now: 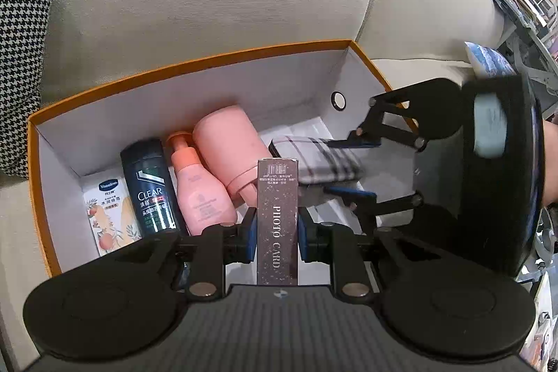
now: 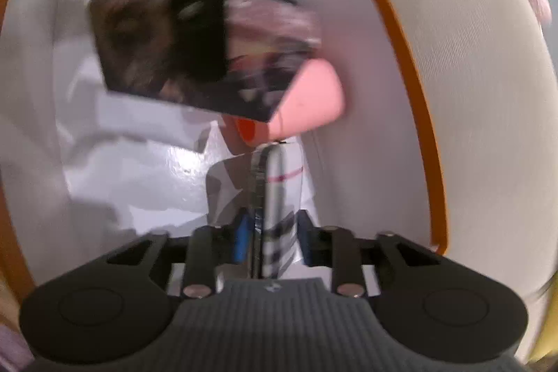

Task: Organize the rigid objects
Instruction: 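Lower the plaid case into the orange box and open the right gripper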

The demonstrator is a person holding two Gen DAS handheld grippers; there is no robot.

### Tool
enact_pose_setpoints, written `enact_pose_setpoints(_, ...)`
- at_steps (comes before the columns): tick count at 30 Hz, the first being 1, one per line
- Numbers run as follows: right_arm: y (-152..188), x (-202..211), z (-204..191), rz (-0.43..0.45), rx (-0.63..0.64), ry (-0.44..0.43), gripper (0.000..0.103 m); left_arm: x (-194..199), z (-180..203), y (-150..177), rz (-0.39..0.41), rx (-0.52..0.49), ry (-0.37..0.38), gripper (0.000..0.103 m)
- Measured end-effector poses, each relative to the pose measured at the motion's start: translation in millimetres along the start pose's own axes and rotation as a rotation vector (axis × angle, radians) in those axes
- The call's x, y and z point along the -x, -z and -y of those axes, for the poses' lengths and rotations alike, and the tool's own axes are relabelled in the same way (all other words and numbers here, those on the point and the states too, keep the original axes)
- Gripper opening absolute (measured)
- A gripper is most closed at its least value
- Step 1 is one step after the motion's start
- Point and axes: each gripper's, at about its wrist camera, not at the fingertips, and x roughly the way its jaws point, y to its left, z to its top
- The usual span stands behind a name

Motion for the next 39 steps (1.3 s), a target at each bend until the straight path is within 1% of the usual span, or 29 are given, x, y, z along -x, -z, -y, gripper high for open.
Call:
enact_pose_setpoints(2,0.5,1.4,12.2,-0.01,-0.091,-0.059,0.039,-0.2,0.3,-0.5,-0.001,-0.003,-0.003,0.025)
enact_pose_setpoints(4,2.1,1.8,20.5,-0.014,-0.143,-0.072,0.04,-0.9,0.5,-0.6,-0.003,-0.001,-0.002,0.025)
enact_pose_setpoints(7,1.4,-0.1,28.0,-0.025,-0.183,-0.105,0.04,-0.8,-0.3,-0.3,-0.004,-0.002,-0.007,0.025)
enact_pose_setpoints(9,1.2,1.6,32.6,-0.016,-0.205,-0.166,0.04,-1.0,-0.7,0.7,-0.008,-0.005,-0.01,0.025)
enact_pose_setpoints(10,-0.6,1.5,33.5,-0.011,-0.201,-0.178,0.04,-1.7,-1.1,1.3,-0.009,-0.004,-0.013,0.025)
enact_pose_setpoints(11,-2.4,2.1,33.6,-0.008,-0.199,-0.172,0.039,-1.4,-1.5,2.3,-0.01,-0.006,-0.016,0.025)
enact_pose_setpoints(12,-5.7,2.2,33.7,-0.005,-0.212,-0.183,0.034,-0.9,-1.9,3.3,-0.01,-0.009,-0.018,0.025)
enact_pose_setpoints(13,-9.8,2.2,37.0,-0.004,-0.249,-0.212,0.028,-0.2,-2.2,4.5,-0.01,-0.011,-0.019,0.025)
enact_pose_setpoints(14,-8.6,4.9,40.0,-0.007,-0.291,-0.251,0.014,0.2,-2.7,5.5,-0.011,-0.015,-0.02,0.025)
enact_pose_setpoints(15,-8.7,4.7,47.3,-0.016,-0.351,-0.3,0.013,0.2,-3.2,6.5,-0.012,-0.017,-0.021,0.025)
enact_pose_setpoints(16,-6.6,6.5,46.1,-0.024,-0.394,-0.323,0.013,-0.5,-3.9,7.1,-0.015,-0.02,-0.02,0.025)
enact_pose_setpoints(17,-5.9,3.5,48.0,-0.044,-0.42,-0.338,0.013,-1.8,-4.4,7.9,-0.019,-0.024,-0.018,0.025)
enact_pose_setpoints(19,-5.7,-5.0,51.0,-0.101,-0.451,-0.403,0.013,-4.9,-4.7,9.0,-0.024,-0.022,-0.013,0.025)
enact_pose_setpoints(20,-5.7,-11.2,48.8,-0.119,-0.463,-0.412,0.014,-6.6,-4.7,9.5,-0.027,-0.02,-0.009,0.025)
enact_pose_setpoints(22,-6.2,-21.3,50.9,-0.138,-0.464,-0.402,0.014,-10.7,-5.0,10.2,-0.032,-0.012,0.001,0.025)
enact_pose_setpoints(23,-6.8,-26.8,51.3,-0.147,-0.461,-0.372,0.014,-12.1,-5.2,10.5,-0.033,-0.007,0.0,0.025)
enact_pose_setpoints(24,-7.0,-30.6,52.2,-0.161,-0.459,-0.34,0.011,-13.2,-5.3,10.6,-0.032,-0.005,-0.003,0.025)
enact_pose_setpoints(25,-6.9,-33.3,53.8,-0.167,-0.462,-0.332,0.009,-13.8,-5.1,10.7,-0.031,-0.005,-0.007,0.025)
enact_pose_setpoints(28,-10.0,-31.2,56.9,-0.146,-0.471,-0.312,0.008,-14.1,-4.9,11.6,-0.029,-0.005,-0.008,0.025)
enact_pose_setpoints(30,-10.7,-33.6,57.2,-0.146,-0.463,-0.26,0.008,-14.6,-6.3,12.0,-0.029,-0.002,-0.013,0.025)
enact_pose_setpoints(31,-12.1,-28.1,52.3,-0.146,-0.451,-0.232,0.008,-15.0,-7.1,12.0,-0.029,-0.001,-0.018,0.025)
enact_pose_setpoints(32,-14.5,-28.9,50.8,-0.146,-0.427,-0.203,0.005,-14.9,-8.2,11.6,-0.029,0.001,-0.02,0.025)
enact_pose_setpoints(33,-14.4,-32.1,49.9,-0.15,-0.42,-0.175,0.005,-14.8,-9.1,11.6,-0.028,0.004,-0.022,0.025)
enact_pose_setpoints(34,-8.1,-31.6,51.7,-0.152,-0.43,-0.158,0.005,-14.2,-9.6,11.9,-0.026,0.005,-0.022,0.025)
enact_pose_setpoints(38,-8.8,-33.3,55.4,-0.139,-0.466,-0.151,0.005,-12.2,-10.1,15.1,-0.028,0.008,-0.026,0.025)
enact_pose_setpoints(39,-8.7,-32.7,57.4,-0.134,-0.478,-0.159,0.007,-12.6,-11.2,15.8,-0.029,0.01,-0.032,0.025)
